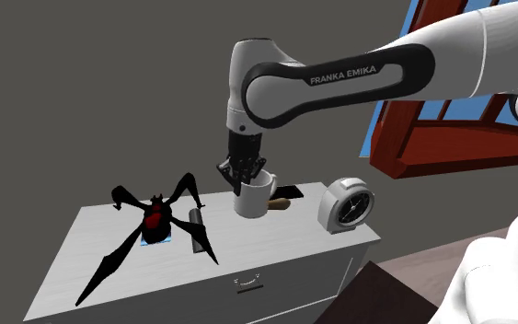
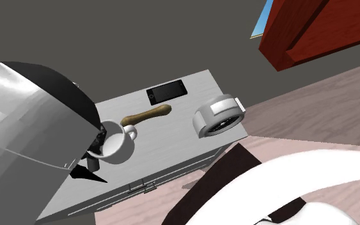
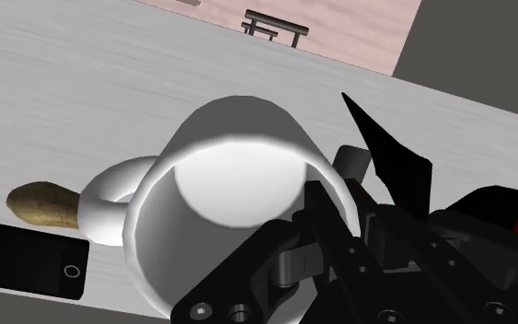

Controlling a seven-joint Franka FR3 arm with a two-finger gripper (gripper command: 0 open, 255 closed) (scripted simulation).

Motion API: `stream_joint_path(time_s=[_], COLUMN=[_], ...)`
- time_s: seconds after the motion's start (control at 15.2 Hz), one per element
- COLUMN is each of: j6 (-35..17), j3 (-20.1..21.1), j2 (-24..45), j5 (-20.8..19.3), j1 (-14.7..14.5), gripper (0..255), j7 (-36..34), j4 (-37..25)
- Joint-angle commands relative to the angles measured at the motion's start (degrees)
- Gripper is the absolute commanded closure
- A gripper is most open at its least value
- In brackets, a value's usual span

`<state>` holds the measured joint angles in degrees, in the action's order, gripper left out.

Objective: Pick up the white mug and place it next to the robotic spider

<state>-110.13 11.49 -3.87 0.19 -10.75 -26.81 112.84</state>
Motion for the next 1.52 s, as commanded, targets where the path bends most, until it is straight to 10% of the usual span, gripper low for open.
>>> stream_joint_path(time_s=[0.0, 1.45], j6=[-1.5, -18.0], j3=[0.0, 0.2], j2=[0.2, 6.1], j5=[0.0, -1.6], j1=[0.0, -0.2], gripper=[255, 255], j7=[-0.1, -1.3], j4=[1.3, 12.0])
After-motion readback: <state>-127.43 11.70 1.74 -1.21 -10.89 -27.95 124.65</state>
